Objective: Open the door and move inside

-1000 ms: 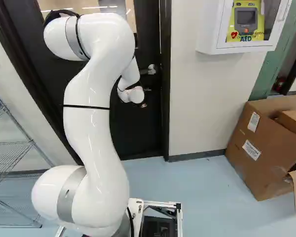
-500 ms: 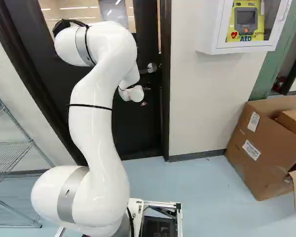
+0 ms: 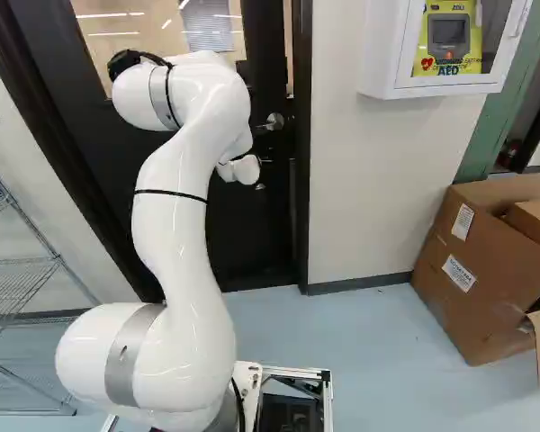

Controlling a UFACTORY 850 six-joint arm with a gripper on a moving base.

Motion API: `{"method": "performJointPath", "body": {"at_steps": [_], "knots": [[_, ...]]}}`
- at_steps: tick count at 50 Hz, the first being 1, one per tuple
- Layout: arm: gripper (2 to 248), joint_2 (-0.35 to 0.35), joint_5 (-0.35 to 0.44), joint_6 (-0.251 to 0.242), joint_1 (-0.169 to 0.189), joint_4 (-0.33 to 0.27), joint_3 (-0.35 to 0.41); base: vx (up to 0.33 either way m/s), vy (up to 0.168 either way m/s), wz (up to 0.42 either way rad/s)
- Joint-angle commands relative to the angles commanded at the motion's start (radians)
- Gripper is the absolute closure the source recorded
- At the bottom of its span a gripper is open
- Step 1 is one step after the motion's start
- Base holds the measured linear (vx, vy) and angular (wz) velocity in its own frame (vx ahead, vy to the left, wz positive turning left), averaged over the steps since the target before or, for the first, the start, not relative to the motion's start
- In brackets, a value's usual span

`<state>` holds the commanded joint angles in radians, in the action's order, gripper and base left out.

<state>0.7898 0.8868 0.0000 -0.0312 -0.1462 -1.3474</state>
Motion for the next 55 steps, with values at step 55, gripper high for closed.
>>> {"method": "performJointPath", "body": {"at_steps": [55], "knots": [[3,0.166,0.000,0.000,-0.081,0.129,-0.239,0.000,0.000,0.000]]}}
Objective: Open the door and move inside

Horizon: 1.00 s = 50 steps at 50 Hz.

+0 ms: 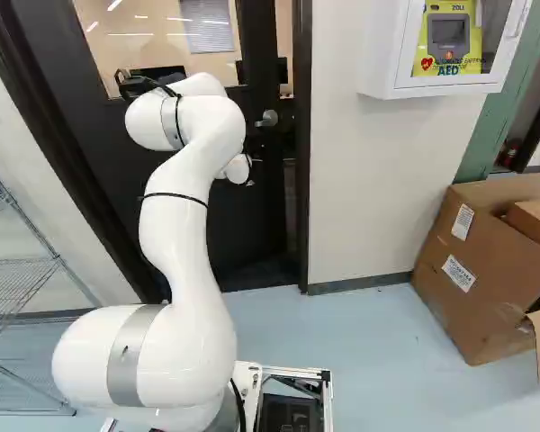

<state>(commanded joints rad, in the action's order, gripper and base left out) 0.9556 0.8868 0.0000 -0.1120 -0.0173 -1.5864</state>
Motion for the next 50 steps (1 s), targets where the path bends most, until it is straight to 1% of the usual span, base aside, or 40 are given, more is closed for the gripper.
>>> {"method": "performJointPath", "body": {"at_steps": [20,30,38,50], "knots": [[3,0.066,0.000,0.000,-0.028,0.046,-0.097,0.000,0.000,0.000],[3,0.079,0.000,0.000,-0.035,0.055,-0.116,0.000,0.000,0.000],[3,0.063,0.000,0.000,-0.038,0.056,-0.093,0.000,0.000,0.000],[3,0.002,0.000,0.000,-0.044,0.056,-0.003,0.000,0.000,0.000]]}}
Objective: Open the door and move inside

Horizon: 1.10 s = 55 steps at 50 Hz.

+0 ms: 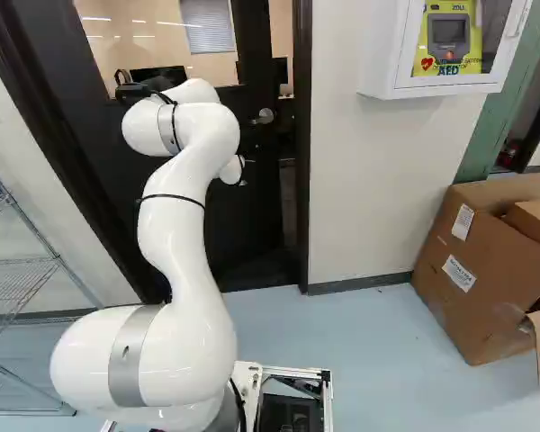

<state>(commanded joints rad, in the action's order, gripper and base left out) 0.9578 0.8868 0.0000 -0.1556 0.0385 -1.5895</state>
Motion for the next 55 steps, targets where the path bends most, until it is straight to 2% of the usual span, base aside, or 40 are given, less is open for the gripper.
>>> {"method": "performJointPath", "body": {"at_steps": [55], "knots": [[3,-0.280,0.000,0.000,-0.015,0.000,0.399,0.000,0.000,0.000]]}}
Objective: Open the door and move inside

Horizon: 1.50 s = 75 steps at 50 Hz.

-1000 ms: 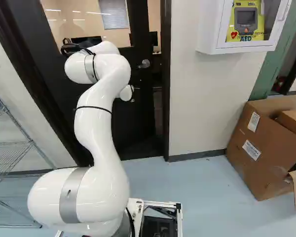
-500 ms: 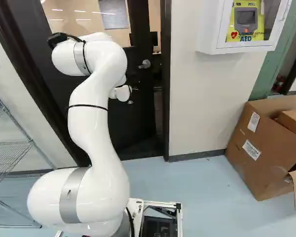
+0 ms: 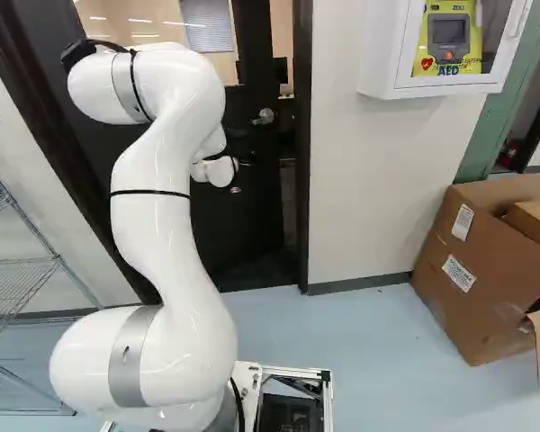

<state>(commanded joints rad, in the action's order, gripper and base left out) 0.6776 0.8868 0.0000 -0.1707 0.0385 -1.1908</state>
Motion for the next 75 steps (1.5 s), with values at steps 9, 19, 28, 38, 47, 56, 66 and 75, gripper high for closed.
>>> {"method": "performJointPath", "body": {"at_steps": [9,19,28,38,47,56,66,75], "knots": [[3,-0.044,0.000,0.000,0.002,0.000,0.060,0.000,0.000,0.000],[3,-0.092,0.000,0.000,0.005,0.000,0.125,0.000,0.000,0.000],[3,-0.134,0.000,0.000,0.009,0.000,0.182,0.000,0.000,0.000],[3,-0.182,0.000,0.000,0.014,0.000,0.244,0.000,0.000,0.000],[3,-0.224,0.000,0.000,0.018,0.000,0.298,0.000,0.000,0.000],[3,-0.266,0.000,0.000,0.023,0.000,0.352,0.000,0.000,0.000],[3,-0.313,0.000,0.000,0.027,0.000,0.410,0.000,0.000,0.000],[3,-0.355,0.000,0.000,0.031,0.000,0.462,0.000,0.000,0.000]]}}
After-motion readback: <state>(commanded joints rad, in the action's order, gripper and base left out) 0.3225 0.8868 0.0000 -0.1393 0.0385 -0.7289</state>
